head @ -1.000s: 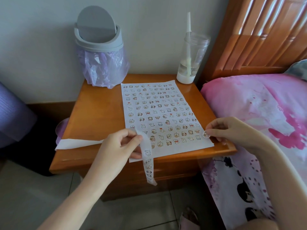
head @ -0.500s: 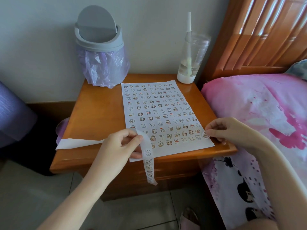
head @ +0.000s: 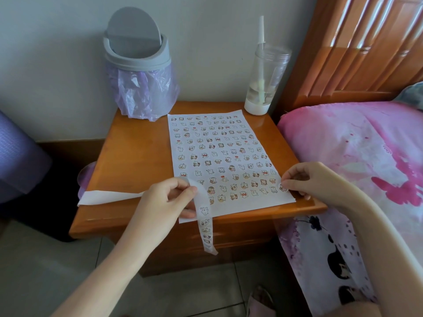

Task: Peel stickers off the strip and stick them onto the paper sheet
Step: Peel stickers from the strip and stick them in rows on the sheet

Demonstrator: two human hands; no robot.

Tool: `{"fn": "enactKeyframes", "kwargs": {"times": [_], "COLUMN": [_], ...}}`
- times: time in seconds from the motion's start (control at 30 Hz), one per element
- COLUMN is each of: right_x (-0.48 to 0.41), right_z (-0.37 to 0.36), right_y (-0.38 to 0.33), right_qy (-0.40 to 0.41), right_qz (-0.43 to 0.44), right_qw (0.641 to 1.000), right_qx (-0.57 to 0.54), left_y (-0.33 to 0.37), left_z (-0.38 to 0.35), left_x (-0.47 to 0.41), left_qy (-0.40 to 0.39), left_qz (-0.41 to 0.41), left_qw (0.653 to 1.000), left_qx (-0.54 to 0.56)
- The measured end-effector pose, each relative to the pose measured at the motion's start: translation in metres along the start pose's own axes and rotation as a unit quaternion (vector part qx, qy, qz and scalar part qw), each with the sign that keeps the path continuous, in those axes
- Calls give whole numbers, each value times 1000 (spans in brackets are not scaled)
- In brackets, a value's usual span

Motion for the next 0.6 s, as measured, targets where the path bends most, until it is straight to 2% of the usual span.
{"fn": "enactKeyframes", "kwargs": {"times": [0.6], "right_x": [0], "right_z": [3], "right_y": [1], "right_qy": [34], "right_qz": [27], "right_qw": [999], "right_qx": [5], "left_y": [-1], "left_z": [0], "left_x": [0], "left_qy": [-3], "left_qz": [6], "left_qw": [1000], "left_qx": [11]}}
Point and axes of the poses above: each hand's wrist, its own x-axis away from the middle knuckle, its own z-axis out of the back of the hand, y = z × x, the point moved 7 cm from there along -x, towards the middle knuckle, and after that the axes turned 13 degrees about -x, right-handed, at the moved point
